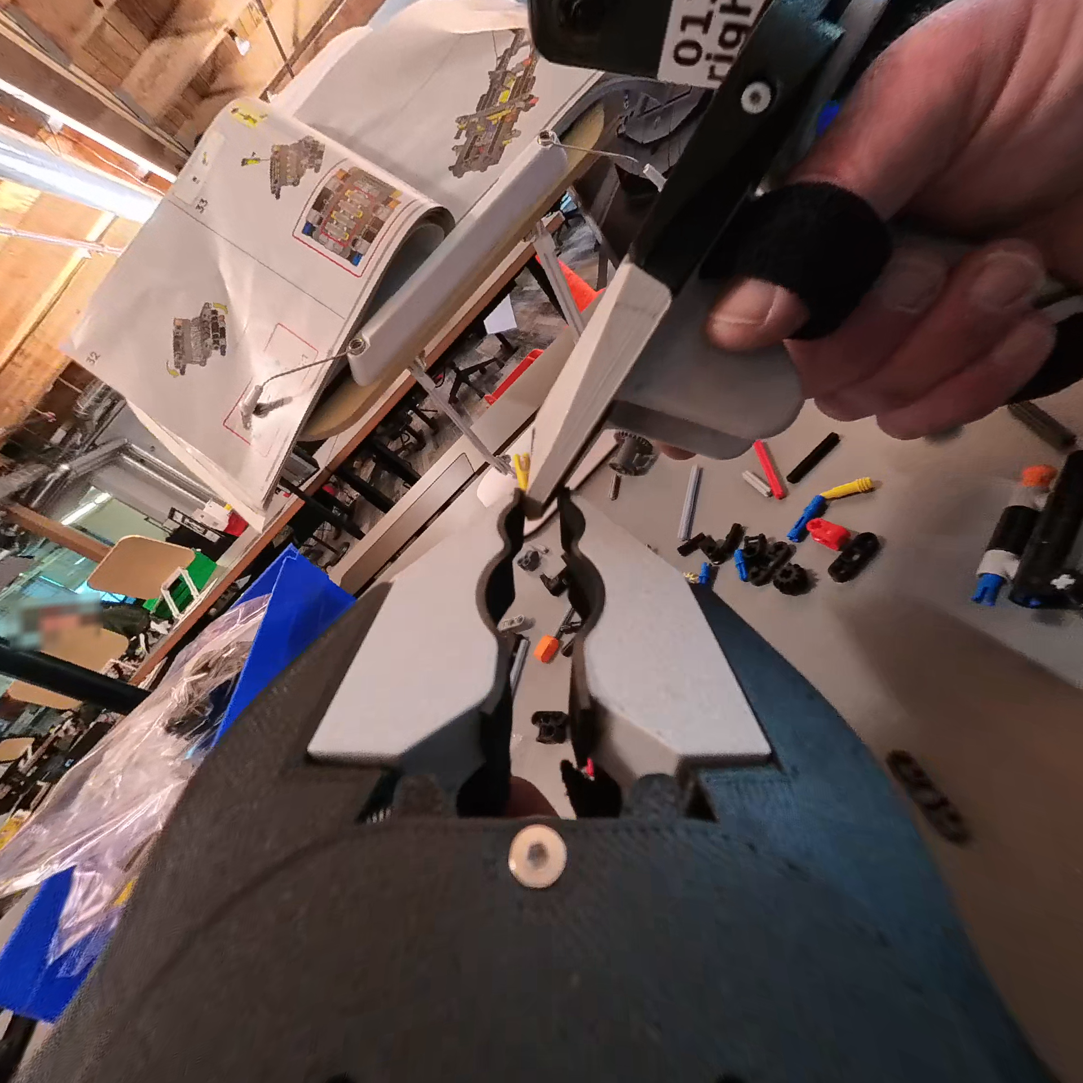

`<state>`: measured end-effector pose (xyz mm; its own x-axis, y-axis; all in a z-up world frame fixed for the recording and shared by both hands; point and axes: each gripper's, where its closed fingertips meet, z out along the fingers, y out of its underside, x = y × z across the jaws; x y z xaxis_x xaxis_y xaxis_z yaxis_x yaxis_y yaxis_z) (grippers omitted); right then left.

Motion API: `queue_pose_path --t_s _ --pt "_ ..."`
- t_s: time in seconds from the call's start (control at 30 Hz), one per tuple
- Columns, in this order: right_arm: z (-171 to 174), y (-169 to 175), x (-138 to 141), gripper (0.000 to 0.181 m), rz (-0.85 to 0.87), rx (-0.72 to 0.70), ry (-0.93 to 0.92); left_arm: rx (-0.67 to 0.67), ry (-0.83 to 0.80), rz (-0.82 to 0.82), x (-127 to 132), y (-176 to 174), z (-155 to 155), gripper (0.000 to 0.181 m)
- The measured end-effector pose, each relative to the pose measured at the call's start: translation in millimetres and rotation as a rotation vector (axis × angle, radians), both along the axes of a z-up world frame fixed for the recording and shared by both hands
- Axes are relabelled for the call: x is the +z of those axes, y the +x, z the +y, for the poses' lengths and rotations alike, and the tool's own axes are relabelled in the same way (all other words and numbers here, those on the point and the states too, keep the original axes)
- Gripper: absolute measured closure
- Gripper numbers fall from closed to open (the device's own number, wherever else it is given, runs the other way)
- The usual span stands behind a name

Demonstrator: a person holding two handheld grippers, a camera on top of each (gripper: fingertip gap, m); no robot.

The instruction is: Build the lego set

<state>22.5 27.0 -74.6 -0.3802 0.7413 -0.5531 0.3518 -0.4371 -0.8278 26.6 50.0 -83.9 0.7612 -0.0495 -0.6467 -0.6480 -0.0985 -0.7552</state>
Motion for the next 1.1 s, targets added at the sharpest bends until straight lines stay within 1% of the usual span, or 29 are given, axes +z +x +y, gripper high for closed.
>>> queue_pose_path --t_s 0.1,0.23,0.27,0.47,0.63,0.7,0.83,0.97,1.1 --pt "-1 -1 0 0.177 0.007 -0.001 -0.006 -0.016 0.001 0.015 0 0 -1 0.174" --pt "-1 -2 -2 0.177 -0.009 -0.022 0.033 0.015 0.002 0.180 -1 -5 -2 0.175" --pt "-1 -2 -3 0.177 -0.013 -0.022 0.045 0.017 -0.003 0.200 -1 -5 -2 0.175" --pt "-5 1 -7 0.177 -0.029 0.005 0.117 -0.035 -0.050 0.247 -6 -3 -5 0.177" --pt "-13 10 -16 0.177 -0.058 0.075 0.287 -0.092 -0.114 0.269 -14 5 -14 0.178" --pt "-16 11 -19 0.177 -0.071 0.088 0.323 -0.117 -0.153 0.253 -18 8 -17 0.178" --pt "-18 13 -18 0.177 -0.085 0.116 0.262 -0.154 -0.186 0.229 -20 10 -20 0.178" --pt "-21 15 -15 0.173 -0.089 0.146 0.141 -0.144 -0.166 0.291 -18 10 -21 0.178" --pt "-21 16 -14 0.177 -0.084 0.157 0.096 -0.145 -0.134 0.324 -16 11 -23 0.178"
